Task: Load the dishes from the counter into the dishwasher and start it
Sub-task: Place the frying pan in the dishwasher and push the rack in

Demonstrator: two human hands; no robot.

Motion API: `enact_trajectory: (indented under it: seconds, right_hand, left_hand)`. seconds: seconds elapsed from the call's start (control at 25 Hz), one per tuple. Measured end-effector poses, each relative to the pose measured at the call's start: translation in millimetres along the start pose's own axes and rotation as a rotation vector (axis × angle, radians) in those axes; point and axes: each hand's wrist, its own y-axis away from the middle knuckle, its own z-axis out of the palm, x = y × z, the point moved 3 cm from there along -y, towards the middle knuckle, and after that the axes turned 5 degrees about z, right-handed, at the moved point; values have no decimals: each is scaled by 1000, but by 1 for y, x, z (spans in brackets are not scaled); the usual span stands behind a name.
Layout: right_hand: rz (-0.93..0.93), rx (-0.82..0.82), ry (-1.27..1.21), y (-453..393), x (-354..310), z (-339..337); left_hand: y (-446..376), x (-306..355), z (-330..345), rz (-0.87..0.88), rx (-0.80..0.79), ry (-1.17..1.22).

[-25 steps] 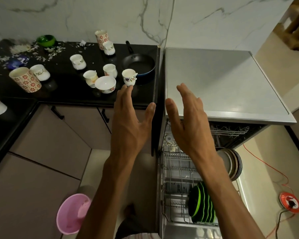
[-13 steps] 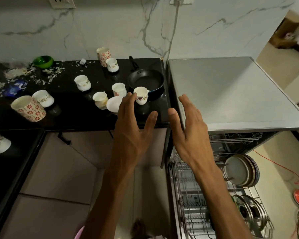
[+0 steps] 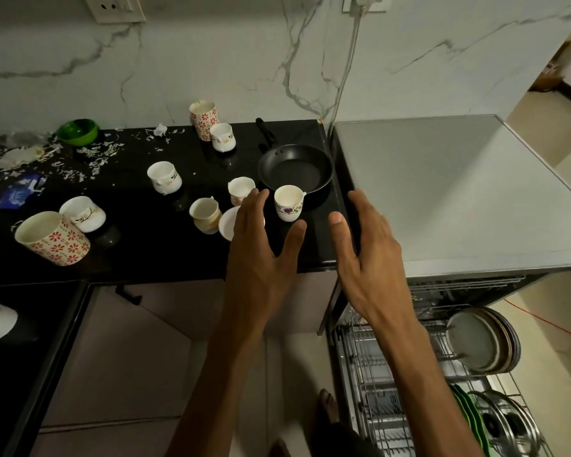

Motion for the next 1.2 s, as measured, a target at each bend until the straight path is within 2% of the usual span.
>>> enact_trajectory:
  seconds: [0.56,0.76,1.0,1.2]
  right_hand:
    - [-54,-137,51,-138,28,31]
    - [-37,-125,70,-168,33,58]
    - [33,-96,127,-201,47,94]
    - [246,-52,112,-227,85,104]
  left_hand:
    - [-108,-25,57,-93,8,-62]
    - [-142,-52,61,-114,-16,-82]
    - [-185,-87,55,-123,-105,-74]
    - [-202,-106,52,-164,-151,-46]
